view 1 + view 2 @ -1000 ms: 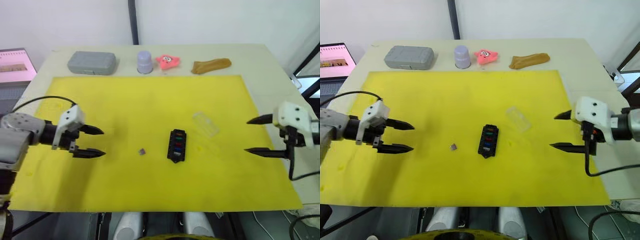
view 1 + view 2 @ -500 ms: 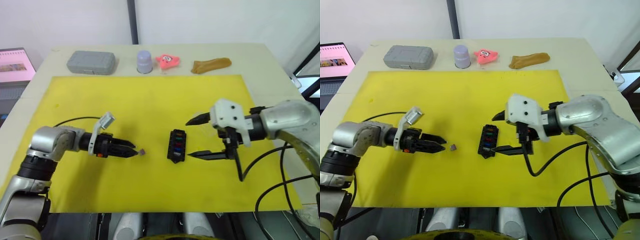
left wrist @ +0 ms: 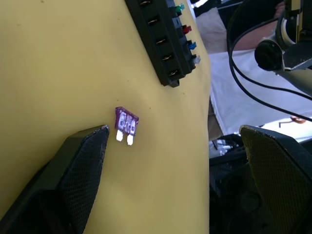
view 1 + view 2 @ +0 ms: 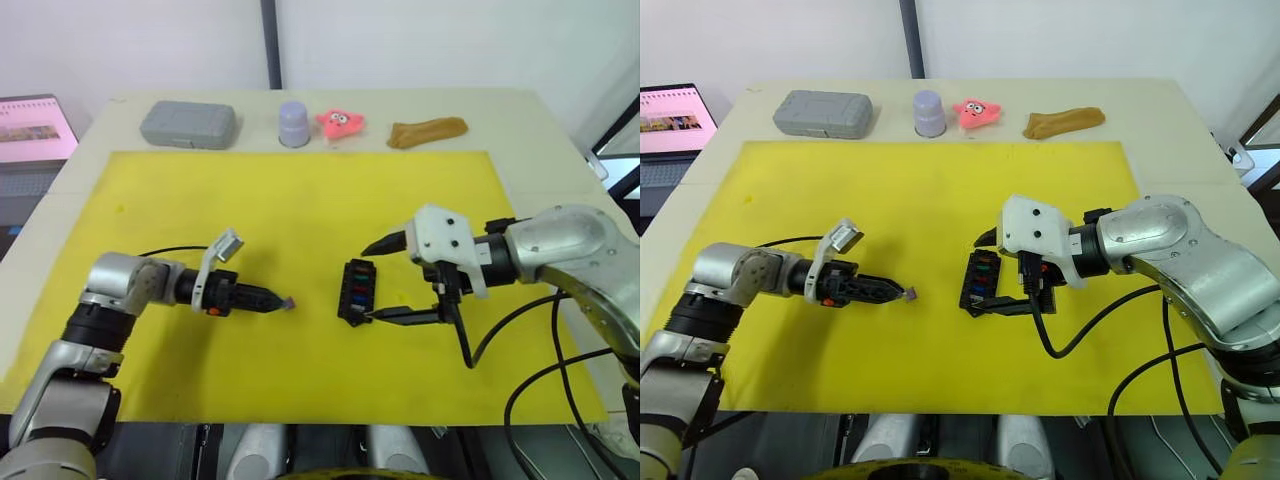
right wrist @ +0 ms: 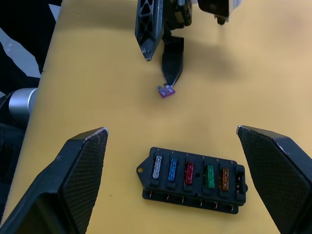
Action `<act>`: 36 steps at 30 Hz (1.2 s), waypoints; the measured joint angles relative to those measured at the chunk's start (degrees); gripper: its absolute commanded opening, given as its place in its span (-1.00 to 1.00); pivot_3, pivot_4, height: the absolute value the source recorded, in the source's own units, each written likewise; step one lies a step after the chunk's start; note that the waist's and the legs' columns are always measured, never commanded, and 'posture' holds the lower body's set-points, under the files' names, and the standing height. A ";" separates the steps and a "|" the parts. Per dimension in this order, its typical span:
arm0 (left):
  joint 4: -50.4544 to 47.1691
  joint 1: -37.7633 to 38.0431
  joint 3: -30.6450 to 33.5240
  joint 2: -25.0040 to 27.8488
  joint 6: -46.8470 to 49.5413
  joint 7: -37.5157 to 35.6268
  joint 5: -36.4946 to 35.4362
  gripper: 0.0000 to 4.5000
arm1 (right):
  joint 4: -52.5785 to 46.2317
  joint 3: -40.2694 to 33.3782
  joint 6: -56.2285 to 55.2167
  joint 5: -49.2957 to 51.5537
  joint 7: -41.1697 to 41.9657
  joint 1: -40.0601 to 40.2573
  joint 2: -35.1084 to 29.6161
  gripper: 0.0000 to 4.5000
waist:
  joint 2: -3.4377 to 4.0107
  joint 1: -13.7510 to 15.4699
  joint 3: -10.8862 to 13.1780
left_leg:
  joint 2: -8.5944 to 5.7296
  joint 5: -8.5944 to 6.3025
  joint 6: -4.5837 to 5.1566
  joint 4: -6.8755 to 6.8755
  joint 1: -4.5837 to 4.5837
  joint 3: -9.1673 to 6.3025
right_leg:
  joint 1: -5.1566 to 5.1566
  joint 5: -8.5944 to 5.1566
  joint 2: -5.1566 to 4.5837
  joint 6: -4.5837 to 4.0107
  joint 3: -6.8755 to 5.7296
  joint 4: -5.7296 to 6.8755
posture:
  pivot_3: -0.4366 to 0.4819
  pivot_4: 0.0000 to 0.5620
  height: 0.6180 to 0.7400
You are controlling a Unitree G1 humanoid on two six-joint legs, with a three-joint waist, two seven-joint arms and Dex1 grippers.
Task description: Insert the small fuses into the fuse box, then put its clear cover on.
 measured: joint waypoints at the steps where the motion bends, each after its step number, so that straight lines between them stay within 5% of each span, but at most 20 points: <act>1: 0.35 -0.37 -0.28 -0.61 -0.30 -0.03 0.37 1.00 | -0.01 0.01 0.00 0.00 -0.06 0.00 0.00 0.98 | 0.00 0.24 0.00 | 0.00 0.00 0.00 0.00 0.00 0.00 | 0.00 0.00 0.00 0.00 0.00 0.00 | -0.05 -0.47 1.00; 8: 0.83 -1.02 -1.88 -1.45 -1.31 -0.67 1.09 1.00 | -0.37 0.01 0.27 0.03 -1.04 0.00 -0.01 0.98 | 0.00 0.65 -0.01 | -0.06 0.00 0.00 0.02 0.01 -0.01 | 0.07 0.00 -0.06 0.00 0.00 -0.05 | -0.05 -0.47 1.00; 11: 0.93 -1.06 -2.64 -1.28 -2.57 -1.22 1.89 0.62 | -0.99 0.01 0.67 0.05 -1.31 0.01 -0.06 1.00 | 0.00 0.60 -0.01 | -0.06 0.00 0.00 0.01 0.02 -0.01 | 0.07 0.00 -0.05 0.00 0.00 -0.05 | -0.05 -0.47 1.00; 14: 1.88 -1.08 -3.44 -1.22 -3.82 -1.37 3.21 -0.05 | -1.45 0.01 0.89 0.05 -1.38 0.01 -0.08 1.00 | 0.00 0.36 -0.01 | -0.05 0.00 0.00 0.01 0.01 -0.01 | 0.05 0.00 -0.03 0.00 0.00 -0.06 | -0.05 -0.47 1.00; 22: 2.87 -1.09 -5.08 -0.75 -5.88 -2.71 4.36 -0.05 | -1.35 0.01 0.90 -0.10 -1.67 0.00 -0.04 1.00 | 0.00 0.13 -0.01 | 0.00 -0.02 0.03 -0.01 0.02 0.00 | 0.02 0.00 0.01 0.00 0.00 -0.05 | -0.05 -0.47 1.00; 25: 3.00 -1.08 -5.11 -0.71 -6.08 -2.67 4.80 -0.45 | -1.31 0.01 0.90 -0.25 -1.79 -0.07 0.02 1.00 | 0.00 0.07 -0.01 | 0.00 -0.02 0.03 -0.01 0.02 -0.01 | 0.02 0.00 0.01 0.00 0.00 -0.04 | -0.05 -0.47 1.00; 31: 3.16 -0.83 -5.51 -0.68 -7.26 -2.81 5.59 -0.45 | -1.17 0.10 0.87 -0.47 -1.83 -0.71 0.26 1.00 | 0.00 0.03 -0.01 | 0.02 -0.02 0.03 -0.01 0.02 -0.01 | 0.02 0.00 0.03 0.00 0.00 -0.04 | -0.05 -0.47 1.00; 35: 3.08 -0.65 -5.56 -0.66 -7.53 -2.80 5.74 -0.98 | -1.12 0.12 0.85 -0.54 -1.83 -1.05 0.26 1.00 | 0.00 0.03 -0.01 | 0.02 -0.03 0.05 -0.01 0.02 0.00 | 0.02 0.00 0.03 0.00 0.00 -0.04 | -0.05 -0.47 1.00; 36: 2.91 -0.58 -5.56 -0.65 -7.53 -2.85 5.74 -0.98 | -1.04 0.16 0.85 -0.56 -1.83 -1.09 0.26 1.00 | 0.00 0.03 -0.01 | 0.02 -0.03 0.05 -0.01 0.03 0.00 | 0.02 0.00 0.03 0.00 0.00 -0.04 | -0.05 -0.47 1.00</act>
